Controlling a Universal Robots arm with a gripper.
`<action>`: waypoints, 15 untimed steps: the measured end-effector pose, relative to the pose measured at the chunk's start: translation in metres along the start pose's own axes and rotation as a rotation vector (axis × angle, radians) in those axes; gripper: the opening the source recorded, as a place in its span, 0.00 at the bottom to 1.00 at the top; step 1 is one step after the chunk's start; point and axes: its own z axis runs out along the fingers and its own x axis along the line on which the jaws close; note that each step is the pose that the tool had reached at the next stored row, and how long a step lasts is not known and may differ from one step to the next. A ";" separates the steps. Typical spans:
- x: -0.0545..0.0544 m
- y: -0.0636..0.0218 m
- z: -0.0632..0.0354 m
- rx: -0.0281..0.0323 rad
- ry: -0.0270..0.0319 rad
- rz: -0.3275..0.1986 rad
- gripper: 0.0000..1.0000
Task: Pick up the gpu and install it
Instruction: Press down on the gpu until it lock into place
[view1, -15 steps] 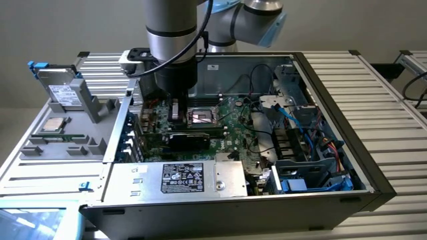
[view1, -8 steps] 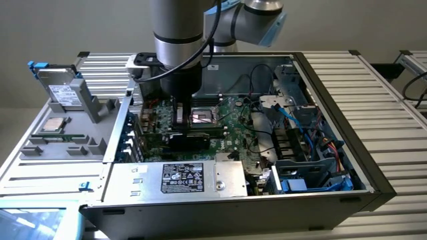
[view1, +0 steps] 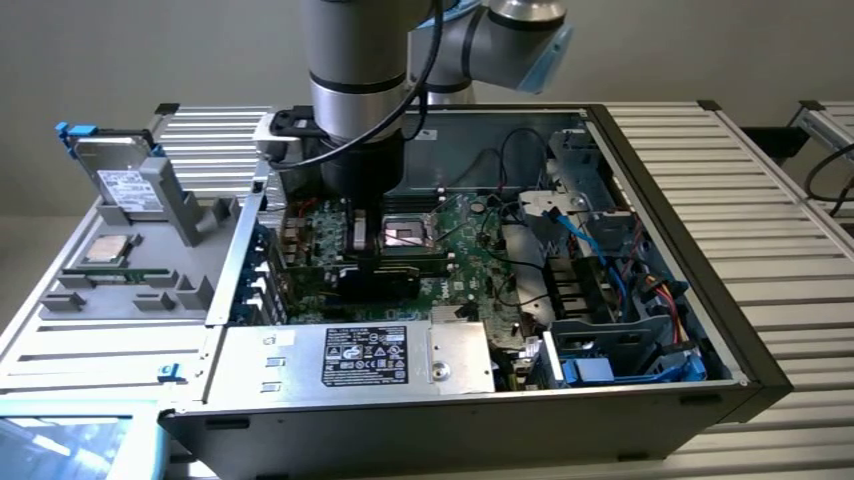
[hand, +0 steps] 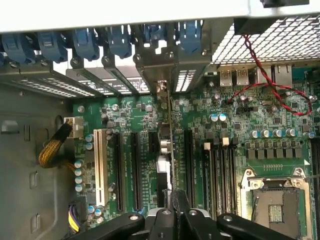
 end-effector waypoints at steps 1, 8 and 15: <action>0.000 0.0001 -0.0043 -0.0005 0.0036 0.000 0.12; 0.001 0.0007 -0.0241 -0.0013 0.0142 0.000 0.12; 0.001 0.0007 -0.0242 -0.0014 0.0143 0.000 0.12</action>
